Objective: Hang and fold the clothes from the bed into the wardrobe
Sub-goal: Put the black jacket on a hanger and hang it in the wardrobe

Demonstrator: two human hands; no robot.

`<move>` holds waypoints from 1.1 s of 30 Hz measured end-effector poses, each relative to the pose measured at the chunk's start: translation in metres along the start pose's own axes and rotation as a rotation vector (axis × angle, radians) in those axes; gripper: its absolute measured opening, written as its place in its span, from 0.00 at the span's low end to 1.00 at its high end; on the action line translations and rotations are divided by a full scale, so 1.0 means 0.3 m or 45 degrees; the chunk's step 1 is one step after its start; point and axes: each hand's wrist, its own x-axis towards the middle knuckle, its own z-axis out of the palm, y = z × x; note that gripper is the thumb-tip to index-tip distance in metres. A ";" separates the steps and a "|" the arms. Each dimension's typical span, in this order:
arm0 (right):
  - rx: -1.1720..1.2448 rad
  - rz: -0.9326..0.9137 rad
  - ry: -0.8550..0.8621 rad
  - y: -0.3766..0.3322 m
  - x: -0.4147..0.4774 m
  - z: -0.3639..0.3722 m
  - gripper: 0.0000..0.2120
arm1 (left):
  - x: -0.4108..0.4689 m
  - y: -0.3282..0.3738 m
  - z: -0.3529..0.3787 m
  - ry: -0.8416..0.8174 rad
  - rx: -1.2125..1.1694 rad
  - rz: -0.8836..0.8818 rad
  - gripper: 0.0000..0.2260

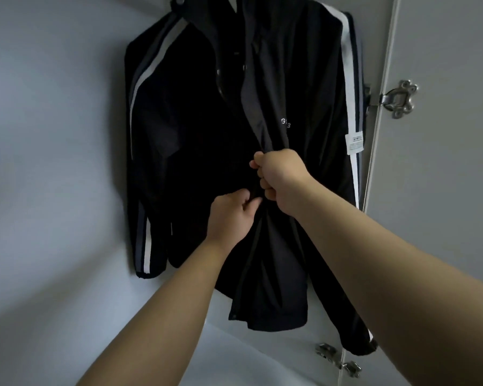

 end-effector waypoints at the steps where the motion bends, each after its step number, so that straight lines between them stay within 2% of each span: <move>1: 0.011 -0.022 0.012 -0.025 0.009 -0.007 0.07 | 0.004 -0.011 0.006 -0.005 0.020 0.007 0.19; 6: 0.049 -0.179 0.042 -0.175 0.041 -0.008 0.09 | 0.056 -0.026 -0.007 -0.062 0.069 -0.124 0.20; 11: -0.018 -0.345 0.020 -0.249 0.044 -0.034 0.09 | 0.158 0.044 -0.074 -0.166 0.106 -0.161 0.16; 15: -0.061 -0.315 -0.059 -0.255 0.052 -0.036 0.08 | 0.276 0.150 -0.171 0.052 -0.068 -0.082 0.18; 17: -0.003 -0.299 -0.068 -0.254 0.056 -0.028 0.08 | 0.320 0.182 -0.207 0.043 -0.065 0.033 0.20; 19: 0.043 -0.269 -0.084 -0.263 0.056 -0.022 0.08 | 0.337 0.196 -0.220 0.022 0.016 0.113 0.14; 21: 0.035 -0.248 -0.089 -0.290 0.056 -0.025 0.08 | 0.351 0.193 -0.212 0.029 0.068 0.072 0.13; 24: 0.056 -0.221 -0.099 -0.353 0.057 -0.034 0.09 | 0.355 0.178 -0.202 0.049 0.161 -0.031 0.17; 33: 0.203 -0.296 -0.084 -0.576 0.067 -0.053 0.10 | 0.394 0.199 -0.262 -0.068 0.253 -0.017 0.22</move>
